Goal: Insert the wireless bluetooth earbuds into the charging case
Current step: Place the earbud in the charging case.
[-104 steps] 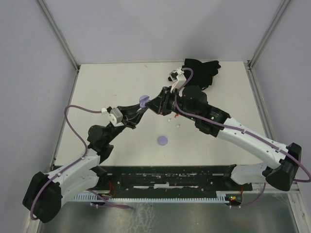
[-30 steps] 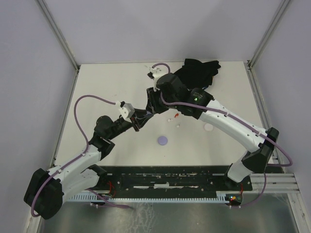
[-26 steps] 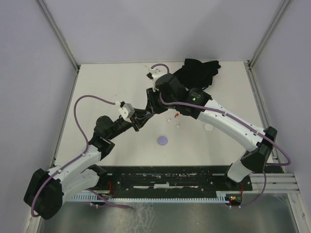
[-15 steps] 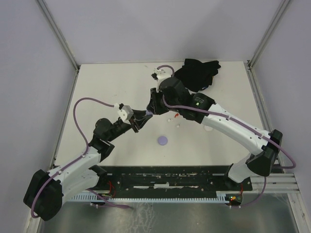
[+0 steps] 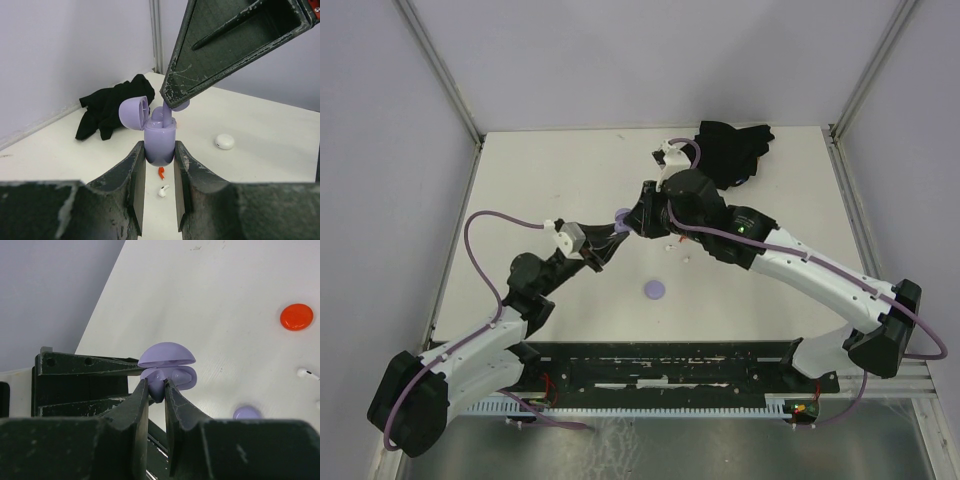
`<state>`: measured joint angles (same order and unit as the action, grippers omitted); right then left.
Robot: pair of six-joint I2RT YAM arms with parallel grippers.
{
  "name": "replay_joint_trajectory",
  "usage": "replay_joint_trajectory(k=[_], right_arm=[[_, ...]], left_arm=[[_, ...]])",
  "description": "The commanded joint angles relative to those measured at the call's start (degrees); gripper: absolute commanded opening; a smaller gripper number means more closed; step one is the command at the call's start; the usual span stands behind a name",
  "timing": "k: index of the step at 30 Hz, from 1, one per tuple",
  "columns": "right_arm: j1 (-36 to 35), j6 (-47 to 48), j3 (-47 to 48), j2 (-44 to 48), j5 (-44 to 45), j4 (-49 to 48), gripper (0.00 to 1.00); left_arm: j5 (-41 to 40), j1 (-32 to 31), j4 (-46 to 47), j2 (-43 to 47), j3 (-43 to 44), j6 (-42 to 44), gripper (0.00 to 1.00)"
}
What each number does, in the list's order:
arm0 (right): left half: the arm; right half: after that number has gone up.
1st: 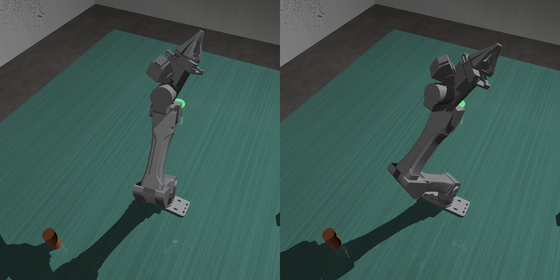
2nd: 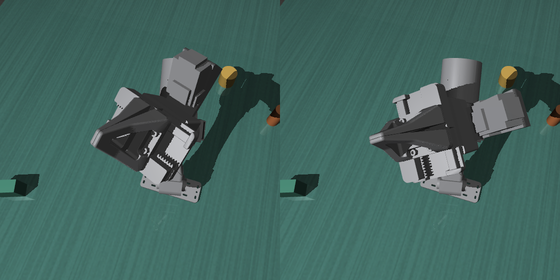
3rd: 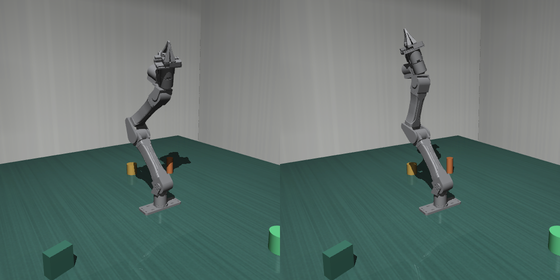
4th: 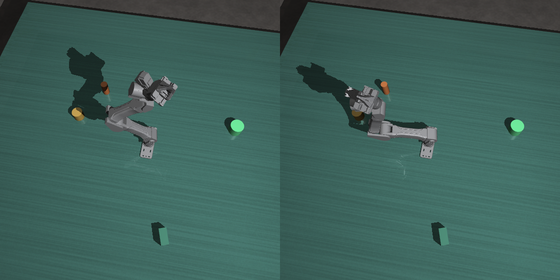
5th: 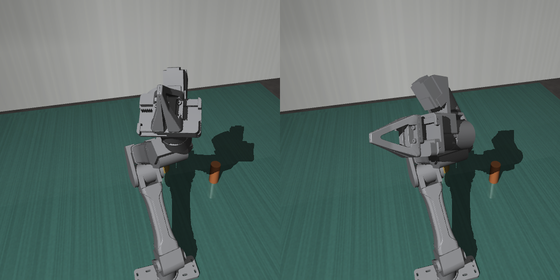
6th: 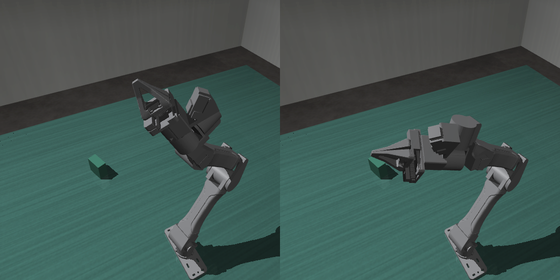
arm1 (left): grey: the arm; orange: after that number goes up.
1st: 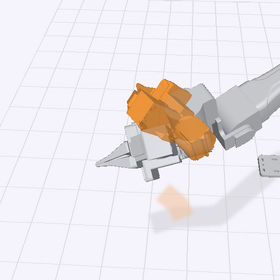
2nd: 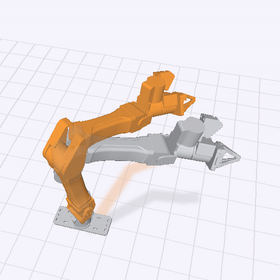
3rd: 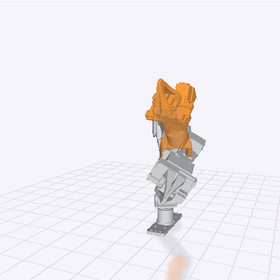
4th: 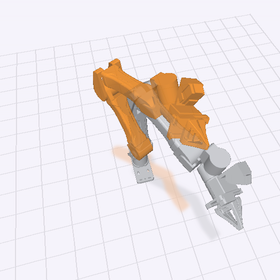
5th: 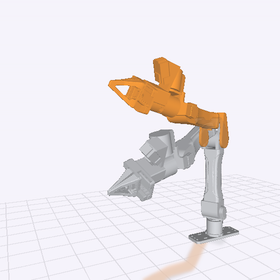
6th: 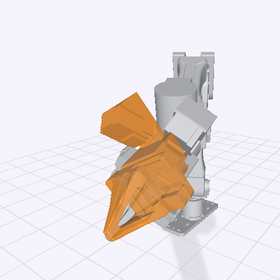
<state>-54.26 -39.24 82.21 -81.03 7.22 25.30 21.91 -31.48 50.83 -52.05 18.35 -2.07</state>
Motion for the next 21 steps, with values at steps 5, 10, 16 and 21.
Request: replay_joint_trajectory(k=[5,10,16,21], right_arm=[[-0.90,-4.34,-0.01,0.33,6.59,0.72,0.22],[-1.54,-5.25,1.82,-0.98,8.37,3.42,0.22],[-1.95,-5.91,4.17,-2.06,9.37,5.46,0.31],[-2.08,-5.49,4.62,-1.17,8.57,4.98,0.40]], left_arm=[[-1.74,-0.53,7.44,0.46,1.09,2.19,0.03],[-3.04,-1.61,5.86,1.02,1.39,6.40,0.03],[-3.26,-2.26,5.86,0.66,1.38,9.42,0.03],[-3.87,-2.27,5.83,0.30,0.84,9.71,0.03]])
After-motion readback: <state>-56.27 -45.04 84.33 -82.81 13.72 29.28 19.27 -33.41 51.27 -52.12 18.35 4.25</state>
